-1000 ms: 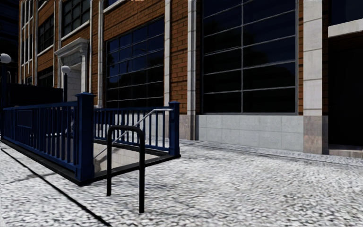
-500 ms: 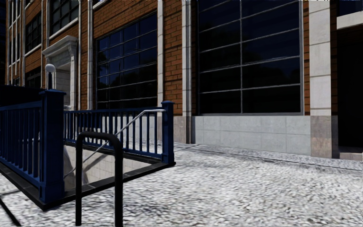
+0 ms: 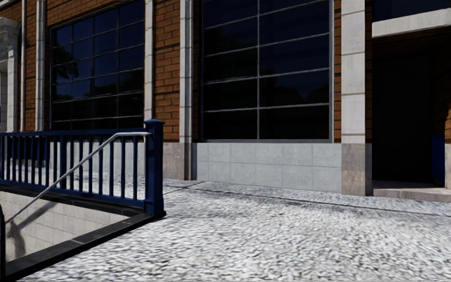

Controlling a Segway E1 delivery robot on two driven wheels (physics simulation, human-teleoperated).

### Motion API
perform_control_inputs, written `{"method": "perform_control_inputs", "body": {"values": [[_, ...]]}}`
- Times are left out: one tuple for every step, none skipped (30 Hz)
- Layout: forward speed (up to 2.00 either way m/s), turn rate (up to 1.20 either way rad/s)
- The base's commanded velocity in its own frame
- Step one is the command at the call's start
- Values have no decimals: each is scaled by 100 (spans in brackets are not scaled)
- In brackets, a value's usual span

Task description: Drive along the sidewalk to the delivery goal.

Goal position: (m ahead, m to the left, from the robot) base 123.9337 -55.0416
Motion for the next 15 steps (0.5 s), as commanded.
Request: {"method": "perform_control_inputs", "body": {"values": [[88, -65], [90, -66], [90, -66], [95, -66], [98, -66], [98, -66], [98, -66], [98, -66], [98, -66], [98, -66], [98, -66], [99, -66], [99, -73], [99, -77], [99, -77]]}}
